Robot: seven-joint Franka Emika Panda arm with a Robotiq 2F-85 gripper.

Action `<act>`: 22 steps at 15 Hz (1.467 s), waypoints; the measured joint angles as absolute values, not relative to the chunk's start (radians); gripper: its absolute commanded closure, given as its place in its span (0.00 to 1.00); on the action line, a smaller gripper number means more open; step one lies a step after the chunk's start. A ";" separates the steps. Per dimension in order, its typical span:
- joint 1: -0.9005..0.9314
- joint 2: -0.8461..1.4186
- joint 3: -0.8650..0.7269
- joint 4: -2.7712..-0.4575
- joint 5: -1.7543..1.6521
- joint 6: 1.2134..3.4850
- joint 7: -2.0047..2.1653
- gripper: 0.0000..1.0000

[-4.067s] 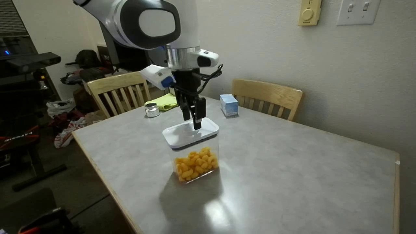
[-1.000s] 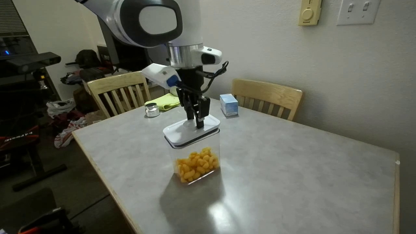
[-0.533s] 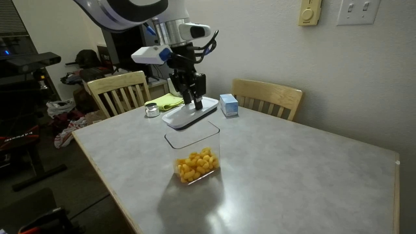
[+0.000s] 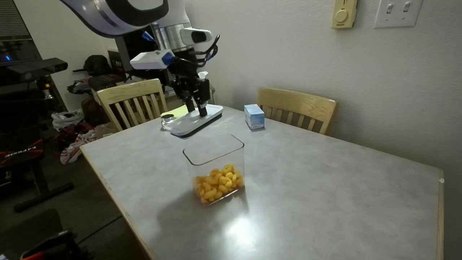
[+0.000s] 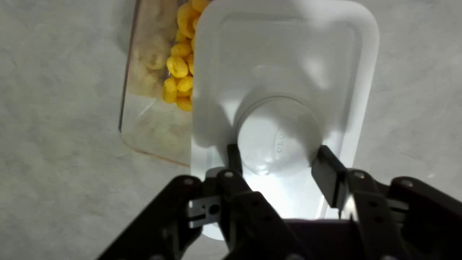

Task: Press the button on the white lid then take the lid and put it on the table

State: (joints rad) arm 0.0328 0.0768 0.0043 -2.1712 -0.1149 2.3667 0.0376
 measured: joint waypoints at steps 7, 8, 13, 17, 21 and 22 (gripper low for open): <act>0.090 0.154 0.037 -2.165 -0.176 2.365 0.119 0.73; 0.096 0.169 0.037 -2.159 -0.181 2.365 0.126 0.73; 0.112 0.270 0.038 -2.092 -0.187 2.367 0.150 0.73; 0.115 0.372 0.038 -1.998 -0.181 2.367 0.151 0.73; 0.114 0.499 0.037 -1.888 -0.158 2.361 0.143 0.73; 0.114 0.535 0.036 -1.858 -0.151 2.355 0.140 0.73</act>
State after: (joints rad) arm 0.1139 0.5346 0.0356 -1.8577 -0.1505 2.3553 0.1404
